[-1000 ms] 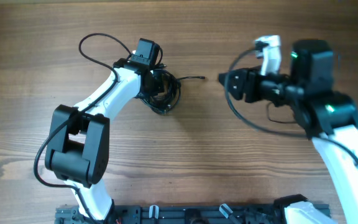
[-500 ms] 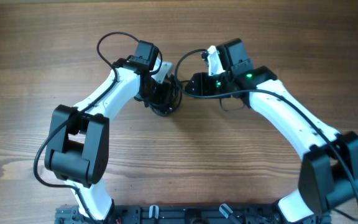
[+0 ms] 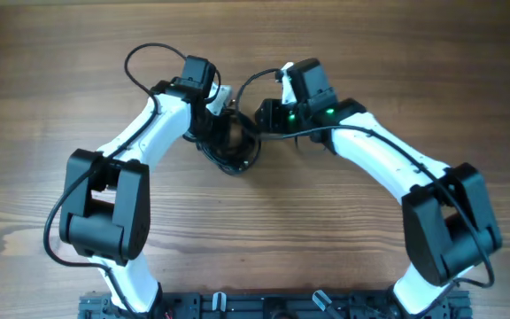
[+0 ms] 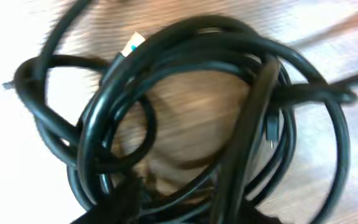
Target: Untangle cables
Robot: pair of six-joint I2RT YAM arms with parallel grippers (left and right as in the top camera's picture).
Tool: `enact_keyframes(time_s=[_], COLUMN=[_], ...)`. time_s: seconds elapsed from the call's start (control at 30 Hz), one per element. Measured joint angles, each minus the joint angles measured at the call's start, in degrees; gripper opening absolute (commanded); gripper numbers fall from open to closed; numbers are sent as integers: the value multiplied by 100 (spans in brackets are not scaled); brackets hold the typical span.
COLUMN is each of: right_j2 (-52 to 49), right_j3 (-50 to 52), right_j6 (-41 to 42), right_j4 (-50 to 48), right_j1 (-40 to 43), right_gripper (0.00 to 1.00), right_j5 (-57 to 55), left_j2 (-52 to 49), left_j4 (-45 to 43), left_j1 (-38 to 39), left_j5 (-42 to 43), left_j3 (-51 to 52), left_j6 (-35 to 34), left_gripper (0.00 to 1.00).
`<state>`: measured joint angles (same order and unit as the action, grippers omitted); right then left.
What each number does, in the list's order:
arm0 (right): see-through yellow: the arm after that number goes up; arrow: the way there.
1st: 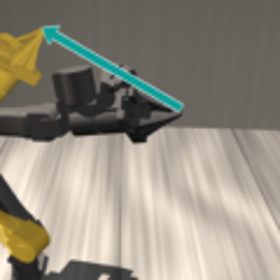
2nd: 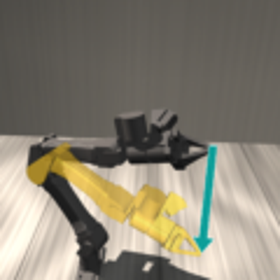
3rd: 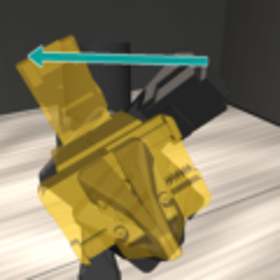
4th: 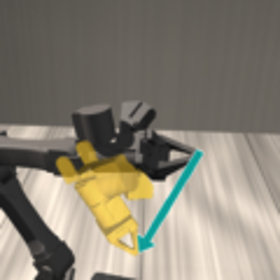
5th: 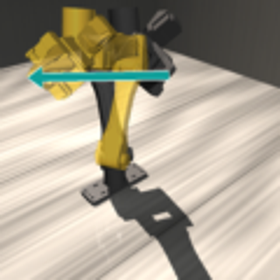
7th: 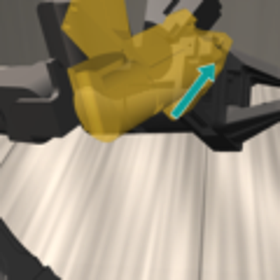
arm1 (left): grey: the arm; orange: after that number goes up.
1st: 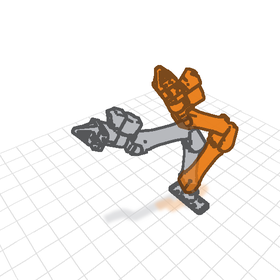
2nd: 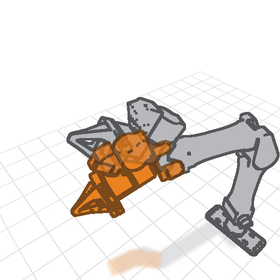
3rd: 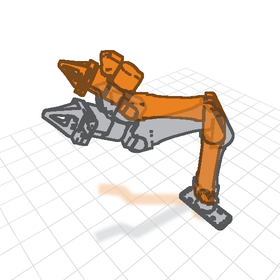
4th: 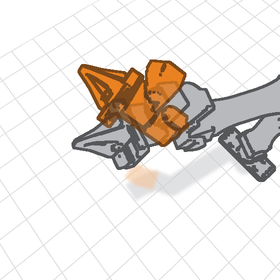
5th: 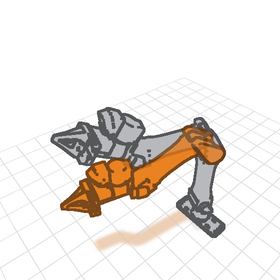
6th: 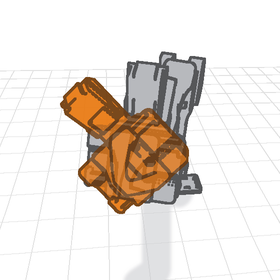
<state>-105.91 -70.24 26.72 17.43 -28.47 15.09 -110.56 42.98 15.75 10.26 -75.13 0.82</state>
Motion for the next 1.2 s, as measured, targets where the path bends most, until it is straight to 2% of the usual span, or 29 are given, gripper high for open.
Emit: enact_keyframes(time_s=[0.2, 0.4, 0.7, 0.87, 1.0, 1.07, 1.17, 1.2], right_j2=[-330, -490, -730, -763, -763, -763, -763, -763], right_j3=[0, 0, 0, 0, 0, 0, 0, 0], right_j6=[2, -420, -1058, -1207, -1207, -1207, -1178, -1169], right_j4=[-138, -772, -791, -789, -793, -809, -809, -813], right_j1=[-247, -254, -525, -525, -525, -525, -525, -527], right_gripper=[50, 48, 47, 35, 34, 31, 8, 4], right_j5=[-704, -697, -680, -675, -656, -658, -658, -658], left_j2=[0, 0, 0, -2, -13, -13, -13, -13], left_j4=[-101, -157, -192, -225, -236, -238, -256, -256], left_j1=[-39, -42, -42, -42, -42, -42, -42, -42], left_j5=[-168, -203, -623, -684, -702, -702, -702, -702], left_j3=[0, 0, 0, 0, 0, 0, 0, 0], left_j6=[-520, -758, -1370, -1427, -1451, -1451, -1451, -1451], left_gripper=[47, 46, 43, 44, 45, 45, 46, 46])
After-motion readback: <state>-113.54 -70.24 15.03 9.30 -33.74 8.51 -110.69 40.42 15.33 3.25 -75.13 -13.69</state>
